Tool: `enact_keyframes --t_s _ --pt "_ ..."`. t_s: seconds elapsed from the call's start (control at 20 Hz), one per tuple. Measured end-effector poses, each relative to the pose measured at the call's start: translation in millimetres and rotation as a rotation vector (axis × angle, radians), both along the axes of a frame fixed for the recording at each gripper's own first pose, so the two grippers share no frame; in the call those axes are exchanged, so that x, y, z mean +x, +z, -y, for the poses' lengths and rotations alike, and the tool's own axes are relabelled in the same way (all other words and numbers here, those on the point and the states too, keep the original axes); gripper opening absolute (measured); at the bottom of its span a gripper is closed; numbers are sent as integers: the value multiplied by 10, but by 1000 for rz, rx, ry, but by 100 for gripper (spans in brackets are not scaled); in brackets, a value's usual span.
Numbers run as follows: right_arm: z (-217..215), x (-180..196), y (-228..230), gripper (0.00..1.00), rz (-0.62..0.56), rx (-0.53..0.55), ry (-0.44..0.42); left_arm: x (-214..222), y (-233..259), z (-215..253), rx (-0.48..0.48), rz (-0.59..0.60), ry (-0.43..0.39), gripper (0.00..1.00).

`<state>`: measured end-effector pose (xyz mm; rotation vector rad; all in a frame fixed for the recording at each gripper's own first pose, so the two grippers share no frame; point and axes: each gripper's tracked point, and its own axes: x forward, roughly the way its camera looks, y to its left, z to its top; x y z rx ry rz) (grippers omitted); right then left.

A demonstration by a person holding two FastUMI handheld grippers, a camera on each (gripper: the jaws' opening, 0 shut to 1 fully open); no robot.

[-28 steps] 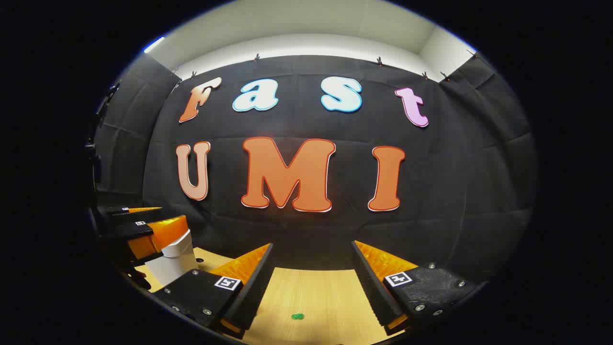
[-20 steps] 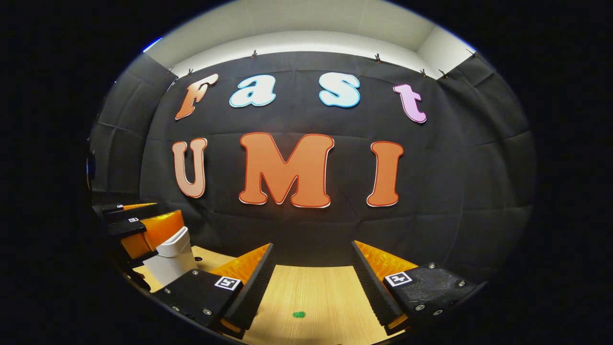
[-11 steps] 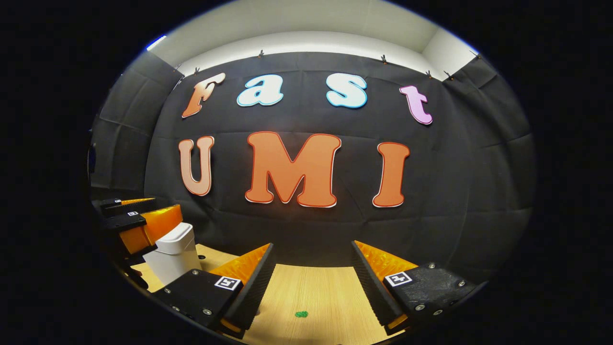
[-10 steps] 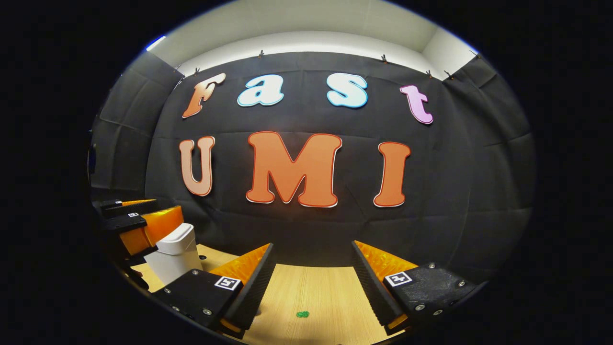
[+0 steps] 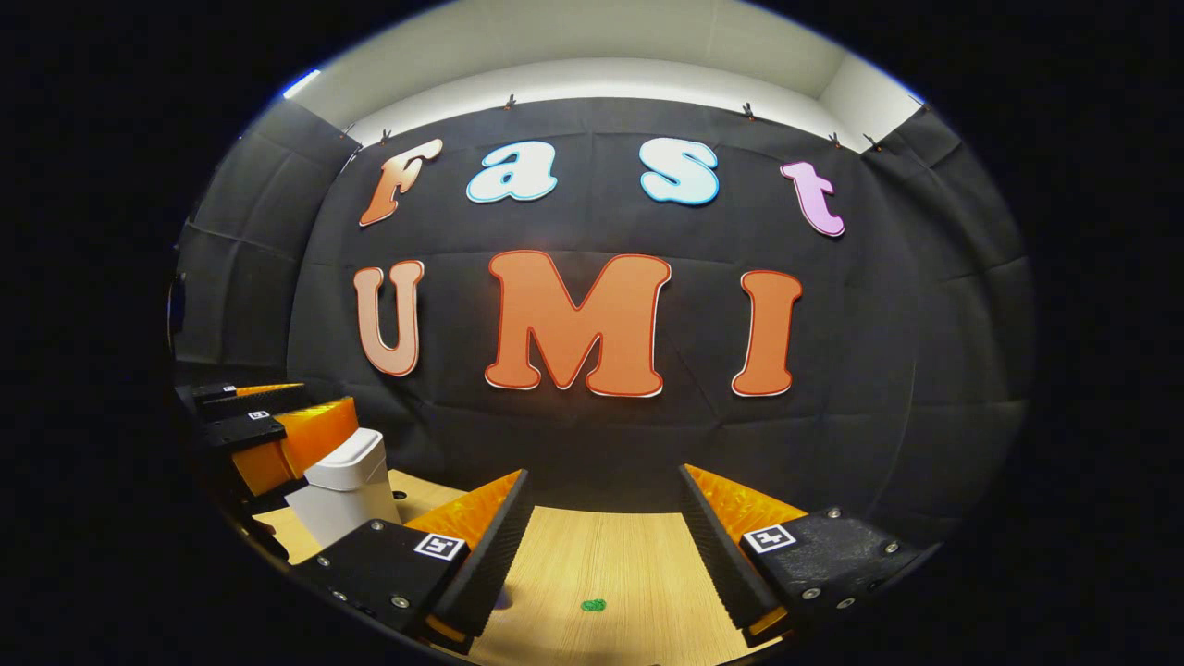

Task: Press the lid of the desktop garbage bin to open it, pick up the crumpled paper on the desktop and throw it into the bin, then pick up the pop can on the desktop and drop it into the bin, and finally close the garbage bin lid.

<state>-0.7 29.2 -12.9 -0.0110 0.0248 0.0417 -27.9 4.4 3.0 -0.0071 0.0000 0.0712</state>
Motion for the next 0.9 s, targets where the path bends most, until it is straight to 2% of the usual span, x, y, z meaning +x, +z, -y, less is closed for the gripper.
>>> enact_keyframes --t_s 0.45,0.6,0.7,0.9 --pt "5 -8 -54 94 -18 10 -5 -19 -34 -21 17 -12 5 90" --pt "21 6 -62 93 -23 12 -13 -5 14 -178 41 -7 58 92" --pt "42 2 -71 94 -27 12 -17 -3 23 -211 52 -8 66 92" --pt "33 27 -60 93 -24 14 -21 9 29 -174 39 -5 42 91"
